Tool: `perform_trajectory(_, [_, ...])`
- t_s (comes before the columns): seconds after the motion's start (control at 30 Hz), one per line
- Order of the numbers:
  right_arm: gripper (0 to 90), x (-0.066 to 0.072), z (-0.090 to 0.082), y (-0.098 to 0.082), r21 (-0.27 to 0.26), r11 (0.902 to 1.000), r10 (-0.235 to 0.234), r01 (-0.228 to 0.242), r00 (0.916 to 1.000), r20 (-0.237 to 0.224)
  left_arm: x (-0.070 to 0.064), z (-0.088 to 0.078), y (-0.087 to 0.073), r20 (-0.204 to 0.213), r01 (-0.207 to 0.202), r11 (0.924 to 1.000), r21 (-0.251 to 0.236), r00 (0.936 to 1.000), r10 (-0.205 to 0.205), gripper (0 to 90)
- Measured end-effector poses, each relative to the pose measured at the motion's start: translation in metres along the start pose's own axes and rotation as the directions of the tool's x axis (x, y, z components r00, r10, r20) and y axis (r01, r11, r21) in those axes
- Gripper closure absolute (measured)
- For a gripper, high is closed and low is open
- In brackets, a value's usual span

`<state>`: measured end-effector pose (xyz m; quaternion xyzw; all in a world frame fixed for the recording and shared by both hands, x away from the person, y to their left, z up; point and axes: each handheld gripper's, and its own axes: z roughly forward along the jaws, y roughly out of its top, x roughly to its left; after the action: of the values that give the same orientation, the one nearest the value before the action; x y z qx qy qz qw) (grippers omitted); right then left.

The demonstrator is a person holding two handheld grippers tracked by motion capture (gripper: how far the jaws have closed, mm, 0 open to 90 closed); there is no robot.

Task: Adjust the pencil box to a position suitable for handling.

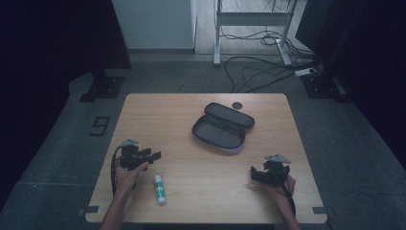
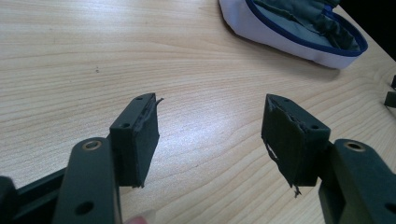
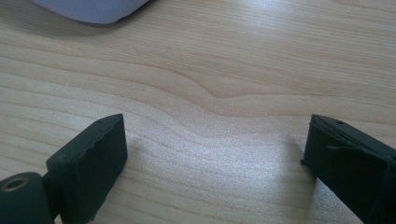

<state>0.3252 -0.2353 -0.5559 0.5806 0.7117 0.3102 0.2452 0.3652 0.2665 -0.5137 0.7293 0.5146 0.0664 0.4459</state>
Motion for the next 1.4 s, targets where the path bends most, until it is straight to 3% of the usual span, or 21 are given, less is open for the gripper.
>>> perform_trajectory(0.3, [11.6,0.0000,-0.0017,-0.0011,-0.014,0.9999,0.000,0.000,1.0000,-0.004,-0.0010,0.0004,-0.0005,0.002,-0.006,1.0000,0.002,1.0000,0.006,36.8])
perform_trajectory(1.4, [13.0,-0.0001,-0.0020,-0.0012,-0.018,0.9998,-0.001,0.000,1.0000,-0.005,-0.0003,0.0023,-0.0008,0.002,-0.007,0.9999,0.011,1.0000,0.007,36.7])
